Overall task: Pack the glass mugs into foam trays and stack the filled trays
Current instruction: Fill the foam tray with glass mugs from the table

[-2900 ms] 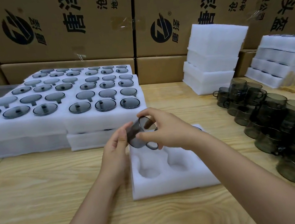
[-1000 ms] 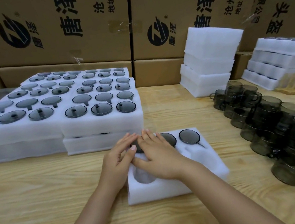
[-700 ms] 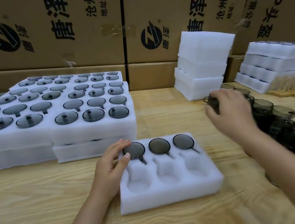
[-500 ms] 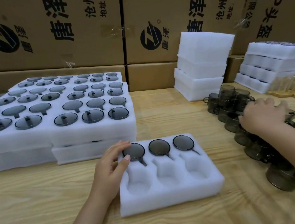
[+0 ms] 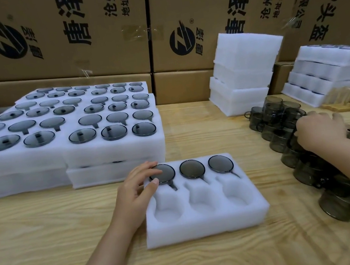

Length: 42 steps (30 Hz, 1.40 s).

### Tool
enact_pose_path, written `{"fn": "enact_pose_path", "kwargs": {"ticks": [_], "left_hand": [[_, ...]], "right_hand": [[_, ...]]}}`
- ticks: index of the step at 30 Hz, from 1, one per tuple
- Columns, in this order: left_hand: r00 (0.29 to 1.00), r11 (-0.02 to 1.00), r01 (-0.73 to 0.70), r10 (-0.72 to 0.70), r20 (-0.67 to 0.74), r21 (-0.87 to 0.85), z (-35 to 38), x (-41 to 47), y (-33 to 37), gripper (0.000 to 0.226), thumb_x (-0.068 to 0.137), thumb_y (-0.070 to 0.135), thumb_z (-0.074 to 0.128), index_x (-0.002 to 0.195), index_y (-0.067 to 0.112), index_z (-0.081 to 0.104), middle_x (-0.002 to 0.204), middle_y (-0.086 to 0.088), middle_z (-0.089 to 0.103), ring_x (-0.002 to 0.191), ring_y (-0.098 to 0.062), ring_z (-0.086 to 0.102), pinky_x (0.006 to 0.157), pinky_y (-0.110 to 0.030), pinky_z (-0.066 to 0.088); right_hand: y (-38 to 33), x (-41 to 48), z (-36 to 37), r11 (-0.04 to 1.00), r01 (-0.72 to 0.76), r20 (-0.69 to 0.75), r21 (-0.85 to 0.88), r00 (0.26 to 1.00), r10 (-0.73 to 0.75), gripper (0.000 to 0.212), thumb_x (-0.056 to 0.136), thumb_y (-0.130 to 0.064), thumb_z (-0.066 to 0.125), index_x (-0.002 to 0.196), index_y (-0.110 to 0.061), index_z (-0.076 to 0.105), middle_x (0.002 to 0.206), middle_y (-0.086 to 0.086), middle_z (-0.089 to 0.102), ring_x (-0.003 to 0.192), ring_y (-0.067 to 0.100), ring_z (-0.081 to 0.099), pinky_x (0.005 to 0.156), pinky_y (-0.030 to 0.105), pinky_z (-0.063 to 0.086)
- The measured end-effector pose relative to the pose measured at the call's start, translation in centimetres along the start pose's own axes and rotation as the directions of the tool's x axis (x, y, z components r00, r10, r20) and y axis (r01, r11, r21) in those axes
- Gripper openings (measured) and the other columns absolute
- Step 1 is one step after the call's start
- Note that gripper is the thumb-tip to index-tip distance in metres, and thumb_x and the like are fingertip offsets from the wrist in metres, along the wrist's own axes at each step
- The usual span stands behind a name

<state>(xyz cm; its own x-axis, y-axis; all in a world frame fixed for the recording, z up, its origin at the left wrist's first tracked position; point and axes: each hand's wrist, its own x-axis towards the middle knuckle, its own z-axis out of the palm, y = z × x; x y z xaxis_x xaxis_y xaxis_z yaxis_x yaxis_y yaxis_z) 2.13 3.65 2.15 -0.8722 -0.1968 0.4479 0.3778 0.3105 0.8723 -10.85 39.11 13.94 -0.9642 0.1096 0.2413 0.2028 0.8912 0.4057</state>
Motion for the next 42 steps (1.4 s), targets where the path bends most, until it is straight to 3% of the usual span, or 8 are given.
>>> {"fn": "enact_pose_path", "kwargs": {"ticks": [3,5,10,12,20,25,31,42], "left_hand": [[1.000,1.000,0.009,-0.009,-0.004,-0.007,0.0,0.0,0.1,0.020,0.078,0.022,0.056,0.091,0.023,0.071,0.122,0.008,0.062,0.129,-0.008,0.046,0.083,-0.003,0.039],[1.000,1.000,0.011,-0.011,-0.001,-0.009,0.0,-0.1,0.1,0.020,0.078,0.022,0.055,0.090,0.022,0.071,0.123,0.005,0.062,0.129,-0.010,0.046,0.084,-0.003,0.038],[1.000,0.999,0.028,-0.028,0.001,-0.024,0.0,-0.1,0.2,0.020,0.077,0.022,0.056,0.090,0.023,0.071,0.124,0.005,0.062,0.130,-0.009,0.046,0.083,-0.002,0.038],[0.999,0.999,0.038,-0.038,0.007,-0.028,0.0,0.0,0.1,0.020,0.077,0.023,0.056,0.090,0.022,0.071,0.125,0.003,0.062,0.130,-0.009,0.045,0.084,-0.002,0.038],[0.999,0.997,0.053,-0.052,0.013,-0.059,0.1,0.0,0.1,0.019,0.076,0.022,0.056,0.089,0.023,0.070,0.126,0.002,0.061,0.131,-0.009,0.045,0.086,-0.003,0.038],[0.998,0.997,0.055,-0.055,0.014,-0.062,0.1,0.0,0.1,0.019,0.076,0.022,0.057,0.090,0.022,0.070,0.124,0.005,0.062,0.130,-0.005,0.044,0.085,-0.003,0.038],[0.998,0.996,0.062,-0.062,0.012,-0.064,0.0,0.0,-0.1,0.019,0.075,0.023,0.057,0.089,0.024,0.070,0.124,0.009,0.062,0.130,-0.004,0.044,0.085,-0.006,0.040],[0.998,0.997,0.058,-0.058,0.005,-0.056,0.1,0.0,0.0,0.019,0.075,0.023,0.058,0.089,0.025,0.070,0.122,0.013,0.061,0.129,-0.003,0.045,0.083,-0.007,0.041]], "right_hand": [[-0.4,-1.1,-1.5,0.955,0.100,-0.009,0.280,0.995,-0.101,0.028,0.096,-0.027,0.050,0.075,-0.011,0.056,0.080,0.008,0.054,0.077,0.025,0.056,0.069,0.032,0.046],[-0.8,-2.4,-2.5,0.833,0.198,-0.046,0.517,0.978,-0.204,0.027,0.095,-0.027,0.053,0.075,-0.010,0.058,0.081,0.009,0.060,0.070,0.023,0.056,0.052,0.028,0.037],[-2.3,-7.5,-3.9,0.292,0.378,-0.195,0.878,0.841,-0.504,0.013,0.088,-0.025,0.059,0.077,-0.022,0.054,0.127,-0.018,0.051,0.117,0.003,0.050,0.092,0.030,0.046],[-2.9,-9.0,-4.2,0.172,0.380,-0.226,0.909,0.795,-0.564,0.020,0.085,-0.018,0.063,0.070,-0.027,0.053,0.130,-0.018,0.053,0.121,-0.004,0.049,0.098,0.030,0.045],[-3.6,-10.4,-3.5,0.184,0.480,-0.272,0.858,0.729,-0.628,0.022,0.077,-0.002,0.068,0.068,-0.014,0.052,0.114,-0.009,0.060,0.113,-0.003,0.052,0.094,0.040,0.044],[-3.7,-10.9,-4.4,0.335,0.497,-0.207,0.801,0.754,-0.624,0.025,0.069,-0.042,0.065,0.090,-0.041,0.050,0.108,-0.015,0.058,0.100,0.008,0.056,0.090,0.038,0.047],[-4.5,-10.9,-4.1,0.417,0.590,-0.175,0.692,0.697,-0.696,0.049,0.081,-0.036,0.066,0.127,-0.032,0.048,0.115,-0.025,0.051,0.104,-0.002,0.050,0.093,0.018,0.042],[-5.4,-10.5,-3.5,0.434,0.612,-0.130,0.661,0.663,-0.737,0.053,0.078,-0.055,0.063,0.126,-0.035,0.051,0.115,-0.030,0.046,0.106,-0.012,0.041,0.084,0.001,0.031]]}}
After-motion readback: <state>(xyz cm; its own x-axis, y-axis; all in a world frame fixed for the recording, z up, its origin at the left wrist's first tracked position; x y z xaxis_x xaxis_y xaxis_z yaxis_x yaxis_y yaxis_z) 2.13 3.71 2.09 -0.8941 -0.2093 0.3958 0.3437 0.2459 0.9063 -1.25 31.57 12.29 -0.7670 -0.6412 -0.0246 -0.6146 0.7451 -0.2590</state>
